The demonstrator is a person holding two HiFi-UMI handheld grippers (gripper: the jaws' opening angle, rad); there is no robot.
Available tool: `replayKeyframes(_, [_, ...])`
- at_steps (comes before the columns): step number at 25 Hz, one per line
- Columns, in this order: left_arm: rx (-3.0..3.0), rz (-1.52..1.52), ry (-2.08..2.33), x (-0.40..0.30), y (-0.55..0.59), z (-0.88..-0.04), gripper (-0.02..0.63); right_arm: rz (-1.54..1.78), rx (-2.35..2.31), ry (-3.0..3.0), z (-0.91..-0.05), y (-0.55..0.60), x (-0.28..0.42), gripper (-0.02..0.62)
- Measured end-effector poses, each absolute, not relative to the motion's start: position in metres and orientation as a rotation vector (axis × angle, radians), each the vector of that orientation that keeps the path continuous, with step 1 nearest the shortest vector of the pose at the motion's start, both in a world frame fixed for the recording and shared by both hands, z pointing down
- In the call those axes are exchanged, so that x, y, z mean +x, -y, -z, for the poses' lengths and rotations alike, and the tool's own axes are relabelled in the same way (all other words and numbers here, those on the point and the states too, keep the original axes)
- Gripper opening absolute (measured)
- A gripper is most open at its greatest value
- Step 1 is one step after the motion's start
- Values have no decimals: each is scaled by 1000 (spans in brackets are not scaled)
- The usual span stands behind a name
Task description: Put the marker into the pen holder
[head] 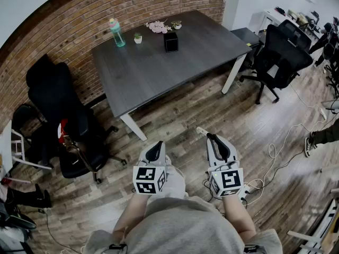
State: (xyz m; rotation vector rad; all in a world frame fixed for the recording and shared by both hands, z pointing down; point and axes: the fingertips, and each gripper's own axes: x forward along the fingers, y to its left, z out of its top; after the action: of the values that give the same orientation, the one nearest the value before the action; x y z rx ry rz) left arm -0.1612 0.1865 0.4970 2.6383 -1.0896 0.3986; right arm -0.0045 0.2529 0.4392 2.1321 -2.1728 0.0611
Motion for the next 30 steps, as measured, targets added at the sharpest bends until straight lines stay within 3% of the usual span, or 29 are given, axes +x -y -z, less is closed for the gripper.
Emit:
replayKeyframes(11, [2654, -382, 1124, -202, -259, -481, 18, -47, 2136, 2211, -428, -325, -41, 66])
replayKeyframes(30, [2696, -360, 1054, -182, -282, -475, 18, -82, 2124, 2267, -432, -347, -44, 66])
